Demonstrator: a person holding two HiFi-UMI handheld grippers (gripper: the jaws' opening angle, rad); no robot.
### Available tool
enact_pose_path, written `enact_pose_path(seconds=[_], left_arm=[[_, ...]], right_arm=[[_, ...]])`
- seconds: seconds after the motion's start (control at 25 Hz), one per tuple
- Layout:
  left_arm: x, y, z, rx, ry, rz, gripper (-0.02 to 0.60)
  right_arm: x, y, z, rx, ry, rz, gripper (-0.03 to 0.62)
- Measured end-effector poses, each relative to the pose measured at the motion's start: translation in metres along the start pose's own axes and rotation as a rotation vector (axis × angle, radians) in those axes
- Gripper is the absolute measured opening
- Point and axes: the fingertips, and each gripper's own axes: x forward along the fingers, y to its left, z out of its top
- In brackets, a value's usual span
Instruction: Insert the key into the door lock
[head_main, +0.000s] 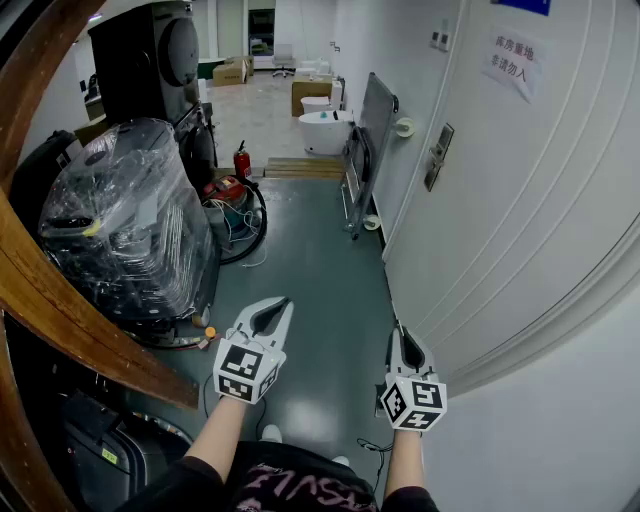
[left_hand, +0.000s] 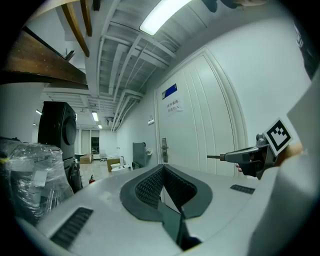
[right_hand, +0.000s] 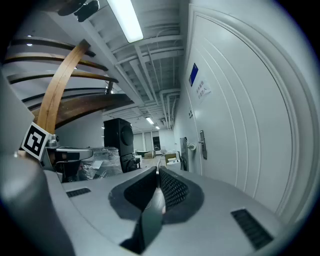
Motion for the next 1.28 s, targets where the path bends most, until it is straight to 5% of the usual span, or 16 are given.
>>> enact_pose_path(seconds=[0.68,1.28], left_arm=[[0.016,0.020,-0.009,-0.011,0.010,-0.002,0.012],[0.016,0.090,-0.029,-0.015,0.027,-0.074,0.012]], right_arm=[[0.027,0.013,-0.003,-0.025,0.015,0.034,0.080],[0.075,0.072,-0.013,-0.003,0.018,-0.012,0.080]])
